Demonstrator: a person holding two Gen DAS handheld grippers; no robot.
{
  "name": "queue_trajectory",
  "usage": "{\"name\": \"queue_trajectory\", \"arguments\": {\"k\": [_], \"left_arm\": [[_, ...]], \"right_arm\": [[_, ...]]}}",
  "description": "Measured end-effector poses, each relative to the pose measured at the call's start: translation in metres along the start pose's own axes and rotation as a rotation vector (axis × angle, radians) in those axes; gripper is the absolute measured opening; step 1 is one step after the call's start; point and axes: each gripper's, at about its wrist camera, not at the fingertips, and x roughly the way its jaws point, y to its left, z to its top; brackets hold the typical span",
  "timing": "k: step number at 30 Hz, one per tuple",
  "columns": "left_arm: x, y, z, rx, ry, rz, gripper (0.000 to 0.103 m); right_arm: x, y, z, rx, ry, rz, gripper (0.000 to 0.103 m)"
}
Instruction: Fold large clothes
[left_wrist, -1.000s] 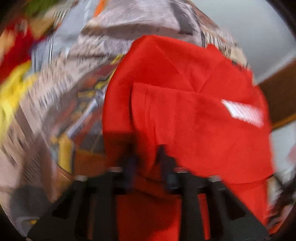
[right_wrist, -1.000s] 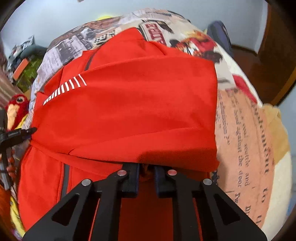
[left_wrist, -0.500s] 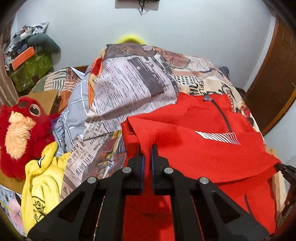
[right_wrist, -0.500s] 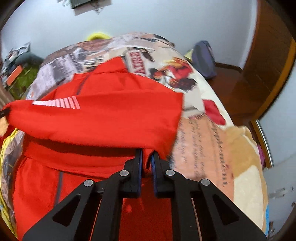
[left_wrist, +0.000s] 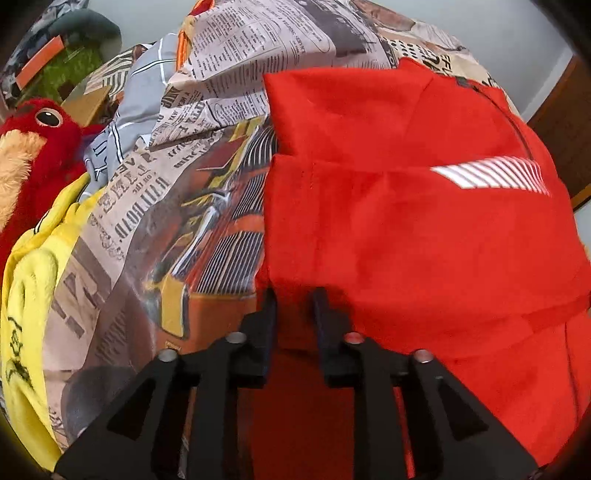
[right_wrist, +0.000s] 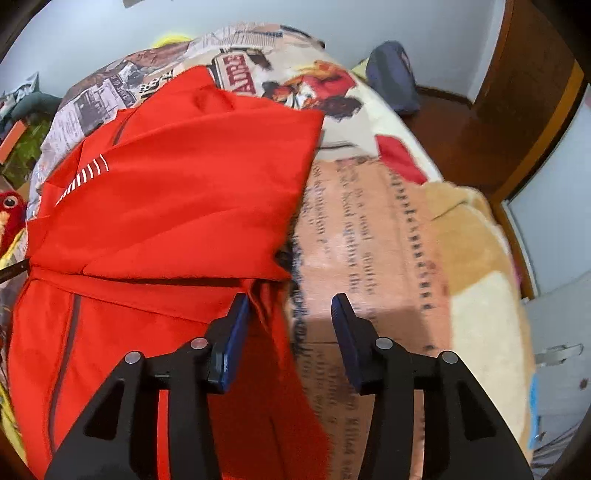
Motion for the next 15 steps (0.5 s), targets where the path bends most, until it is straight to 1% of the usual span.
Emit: {"name": "queue_trajectory", "arguments": {"k": [1, 2, 5, 7, 11, 15], "left_arm": [[-0.002, 0.001, -0.002, 0.006, 0.001, 0.006, 0.036], [-0.003, 0.002, -0.003, 0.010, 0.002, 0.008, 0.038], [-0.018, 0.007, -0.003, 0.020, 0.005, -0.008, 0.039], [-0.030, 0.007, 0.004, 0.025, -0.008, -0.012, 0.039], [-0.070, 0.002, 0.024, 0.046, -0.090, -0.013, 0.046], [-0.109, -0.011, 0.056, 0.079, -0.185, -0.030, 0.053]], "right_arm": [[-0.004, -0.002, 0.000, -0.010, -0.005, -0.003, 0.042], [-0.008, -0.004, 0.000, -0.014, -0.008, -0.007, 0.042], [-0.019, -0.008, 0.005, -0.018, -0.033, -0.011, 0.042], [-0.028, -0.007, 0.011, -0.022, -0.063, -0.012, 0.042], [-0.045, 0.000, 0.033, -0.034, -0.138, -0.009, 0.044], [-0.057, 0.014, 0.062, -0.062, -0.209, 0.000, 0.046]]}}
